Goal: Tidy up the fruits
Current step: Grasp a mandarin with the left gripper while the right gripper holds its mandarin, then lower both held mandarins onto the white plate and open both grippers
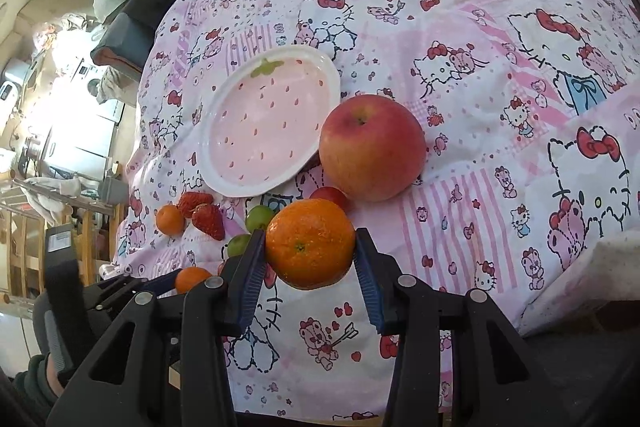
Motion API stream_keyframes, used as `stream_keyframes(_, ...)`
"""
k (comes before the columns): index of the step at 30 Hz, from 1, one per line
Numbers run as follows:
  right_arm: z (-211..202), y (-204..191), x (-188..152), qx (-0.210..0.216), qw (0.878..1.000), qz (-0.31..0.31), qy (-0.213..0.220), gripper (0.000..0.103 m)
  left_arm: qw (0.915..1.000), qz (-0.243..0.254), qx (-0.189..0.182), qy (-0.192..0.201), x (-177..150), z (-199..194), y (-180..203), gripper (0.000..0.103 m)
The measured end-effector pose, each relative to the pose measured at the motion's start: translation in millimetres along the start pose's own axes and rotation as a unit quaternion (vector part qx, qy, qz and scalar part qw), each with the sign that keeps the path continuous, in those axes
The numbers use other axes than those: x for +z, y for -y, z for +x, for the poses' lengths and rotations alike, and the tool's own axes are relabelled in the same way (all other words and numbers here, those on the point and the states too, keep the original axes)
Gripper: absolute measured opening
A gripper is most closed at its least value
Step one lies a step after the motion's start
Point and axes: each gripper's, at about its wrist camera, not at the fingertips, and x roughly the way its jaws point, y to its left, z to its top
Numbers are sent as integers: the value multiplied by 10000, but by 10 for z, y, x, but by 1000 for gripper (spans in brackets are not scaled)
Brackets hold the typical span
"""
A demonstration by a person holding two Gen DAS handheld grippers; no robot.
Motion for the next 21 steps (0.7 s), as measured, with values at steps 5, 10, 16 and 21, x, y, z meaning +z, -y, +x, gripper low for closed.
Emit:
stream_keyframes(5,35,-55,-8,-46,10000,-73,-11,45,9994,-267,-16,235,-23,-104,-152,37)
stream_keyframes(10,24,-97,-33,-119,9998,-133,-2,45,9963,-634,166,563,24,-318,-323,38)
stream_keyframes(16,-138,-231,-17,26,9995,-306,32,45,9924,-685,505,887,188,-568,-540,38)
stream_keyframes(21,-235,-315,181,100,9993,-324,132,45,9890,-920,475,1054,381,-687,-768,38)
